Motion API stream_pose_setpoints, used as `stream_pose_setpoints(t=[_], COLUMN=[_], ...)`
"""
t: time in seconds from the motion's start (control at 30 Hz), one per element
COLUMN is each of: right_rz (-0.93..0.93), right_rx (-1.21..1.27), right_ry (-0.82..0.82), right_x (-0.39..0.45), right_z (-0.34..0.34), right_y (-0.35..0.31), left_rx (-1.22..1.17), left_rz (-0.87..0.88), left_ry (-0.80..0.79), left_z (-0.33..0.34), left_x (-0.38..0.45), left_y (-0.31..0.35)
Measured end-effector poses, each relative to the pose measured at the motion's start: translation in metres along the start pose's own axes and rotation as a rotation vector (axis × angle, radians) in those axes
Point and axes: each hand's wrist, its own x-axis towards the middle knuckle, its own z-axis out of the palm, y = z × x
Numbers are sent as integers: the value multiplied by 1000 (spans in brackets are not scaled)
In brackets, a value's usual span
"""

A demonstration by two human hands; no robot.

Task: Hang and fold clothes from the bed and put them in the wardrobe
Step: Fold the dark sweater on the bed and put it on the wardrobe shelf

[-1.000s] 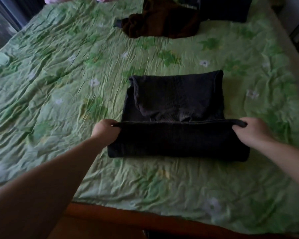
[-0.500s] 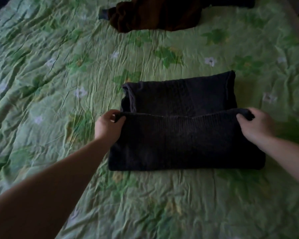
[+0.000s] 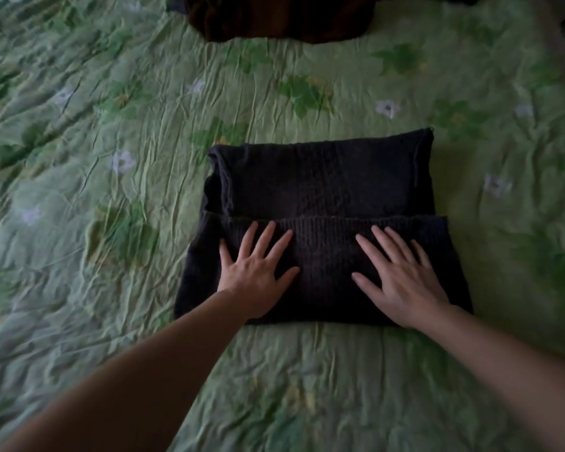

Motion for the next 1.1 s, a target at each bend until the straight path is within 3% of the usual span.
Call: stream_pose_setpoints(t=[0.13,0.23,0.37,0.43,0.6,0.7,0.73,0.8,0.87,0.9,0.93,1.03,1.1], right_rz=[13,-29,56,120,470,749,774,605,360,316,314,692,747], right_rx=[-13,-16,67,139,479,937,979,703,339,333,368,960,1000], right_ry=[-7,23,42,61,377,355,336,359,258,200,183,299,322], right_x=[-2,-15,-46,-57,-78,-84,-88,-98,-107,-107,-105,-92,-87], right_z=[0,-2,7,8,16,14,12,11,13,14,19,22,17], right_y=[-7,-5,16,20,23,33,35,40,41,42,45,43,36], left_rx=[-26,-25,-18,-42,-83,-81,-57,7,65,83,89,64,59], left_rz=[-38,95,25,-5,164,231,232,221,199,188,177,145,133], left_ry=[26,158,15,22,102,48,11,-13,0,4,4,21,38], left_z=[-3,-2,7,2,-7,5,9,14,16,16,15,12,13], left_x=[-5,-20,-31,-29,-39,-47,-48,-49,-49,-49,-48,-47,-45], left_y=[15,30,44,59,111,138,143,141,132,128,126,129,133])
